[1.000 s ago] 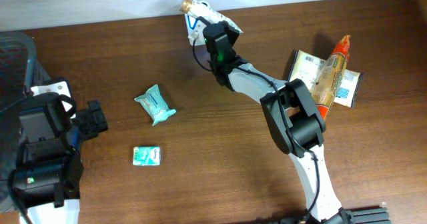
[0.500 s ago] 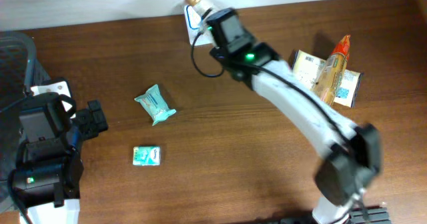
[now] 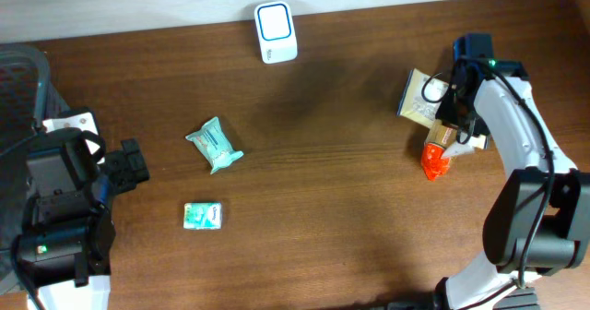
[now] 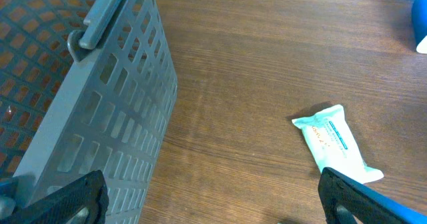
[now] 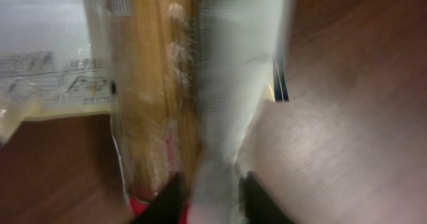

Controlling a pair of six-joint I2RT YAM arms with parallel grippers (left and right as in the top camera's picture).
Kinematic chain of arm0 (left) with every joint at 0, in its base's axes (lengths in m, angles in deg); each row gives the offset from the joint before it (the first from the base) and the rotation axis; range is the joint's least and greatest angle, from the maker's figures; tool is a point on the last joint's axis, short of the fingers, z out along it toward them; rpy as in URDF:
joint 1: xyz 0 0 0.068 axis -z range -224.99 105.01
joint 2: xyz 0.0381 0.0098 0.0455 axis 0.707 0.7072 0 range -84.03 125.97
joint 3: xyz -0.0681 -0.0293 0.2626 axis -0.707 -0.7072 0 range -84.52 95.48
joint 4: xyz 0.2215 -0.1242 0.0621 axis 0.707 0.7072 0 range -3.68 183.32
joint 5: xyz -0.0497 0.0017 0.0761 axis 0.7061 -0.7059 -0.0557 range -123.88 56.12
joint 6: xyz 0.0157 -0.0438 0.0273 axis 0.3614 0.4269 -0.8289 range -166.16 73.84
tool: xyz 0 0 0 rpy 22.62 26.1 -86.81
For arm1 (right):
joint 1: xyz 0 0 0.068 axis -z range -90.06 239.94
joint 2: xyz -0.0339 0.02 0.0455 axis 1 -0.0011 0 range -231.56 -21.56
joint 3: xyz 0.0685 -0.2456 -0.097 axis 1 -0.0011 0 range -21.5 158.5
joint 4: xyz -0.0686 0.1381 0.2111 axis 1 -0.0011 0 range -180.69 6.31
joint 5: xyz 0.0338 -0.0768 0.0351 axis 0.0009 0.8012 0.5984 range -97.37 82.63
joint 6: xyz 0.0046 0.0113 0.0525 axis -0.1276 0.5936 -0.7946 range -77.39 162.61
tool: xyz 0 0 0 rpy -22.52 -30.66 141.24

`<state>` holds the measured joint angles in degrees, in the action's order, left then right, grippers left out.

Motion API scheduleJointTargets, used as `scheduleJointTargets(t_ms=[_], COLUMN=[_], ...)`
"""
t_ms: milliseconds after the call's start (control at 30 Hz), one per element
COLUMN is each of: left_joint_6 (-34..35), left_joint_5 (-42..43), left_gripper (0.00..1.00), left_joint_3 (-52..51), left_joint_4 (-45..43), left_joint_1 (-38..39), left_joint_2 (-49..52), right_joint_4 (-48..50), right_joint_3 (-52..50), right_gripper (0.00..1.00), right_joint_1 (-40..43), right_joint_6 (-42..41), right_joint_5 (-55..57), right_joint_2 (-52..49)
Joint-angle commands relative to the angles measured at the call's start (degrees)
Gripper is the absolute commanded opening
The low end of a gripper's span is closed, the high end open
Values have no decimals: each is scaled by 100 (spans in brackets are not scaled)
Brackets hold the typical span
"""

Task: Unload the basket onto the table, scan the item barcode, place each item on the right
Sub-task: 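Place the Pantene tube on the table at far right, release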

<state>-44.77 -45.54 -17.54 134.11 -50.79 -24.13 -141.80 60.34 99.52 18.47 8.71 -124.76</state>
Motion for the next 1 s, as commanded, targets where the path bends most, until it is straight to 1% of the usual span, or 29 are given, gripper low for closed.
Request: scheduleJointTargets(t_ms=[0,33,167,233,267,300,367,433,533,600,667,733,767,800,833,933,967], left_joint_6=[55,55,55,55,55,55,55,55,55,55,55,55,55,55,55,55,55], left_joint_5=[-61,-61,-61,-61,-61,-61,-61,-61,-61,-61,-61,-61,-61,-61,-61,-61,-61], left_gripper=[99,99,99,99,99,99,99,99,99,99,99,99,99,99,99,99,99], left_joint_3=[68,68,68,68,68,68,68,68,68,68,68,68,68,68,68,68,68], left_joint_4=[-9,-11,-9,-11,-11,-11,-11,-9,-9,-11,-11,-9,-11,-11,-9,-11,-11], left_joint_1=[-26,-26,-26,-26,-26,-26,-26,-26,-26,-26,-26,-26,-26,-26,-26,-26,-26], left_joint_2=[-2,-2,-2,-2,-2,-2,-2,-2,-2,-2,-2,-2,-2,-2,-2,-2,-2], right_joint_4=[238,247,264,225,227,234,437,968,1980,2135,1888,1910,2061,2175,2146,1880,1768], right_joint_3=[-166,-129,249,514,632,782,984,1001,1082,1547,2306,2715,2719,2719,2717,2712,2710], right_gripper=[71,76,79,79,79,76,69,68,68,68,68,68,69,82,82,82,78], right_joint_1=[33,4,-162,-337,-435,-564,-1019,-1777,-2973,-3532,-4004,-4350,-4500,-4634,-4682,-4680,-4671], right_joint_6=[7,20,955,1084,1331,1624,2083,1969,1467,1414,1419,1257,1139,1145,1165,1113,1110], right_joint_5=[-400,-459,-1274,-1526,-1891,-2538,-3757,-3978,-3943,-3945,-3947,-3947,-3945,-3941,-3858,-3834,-3836], right_joint_2=[61,72,83,105,127,136,136,118,-55,-461,-1137,-1766,-2024,-2326,-2559,-2782,-2844])
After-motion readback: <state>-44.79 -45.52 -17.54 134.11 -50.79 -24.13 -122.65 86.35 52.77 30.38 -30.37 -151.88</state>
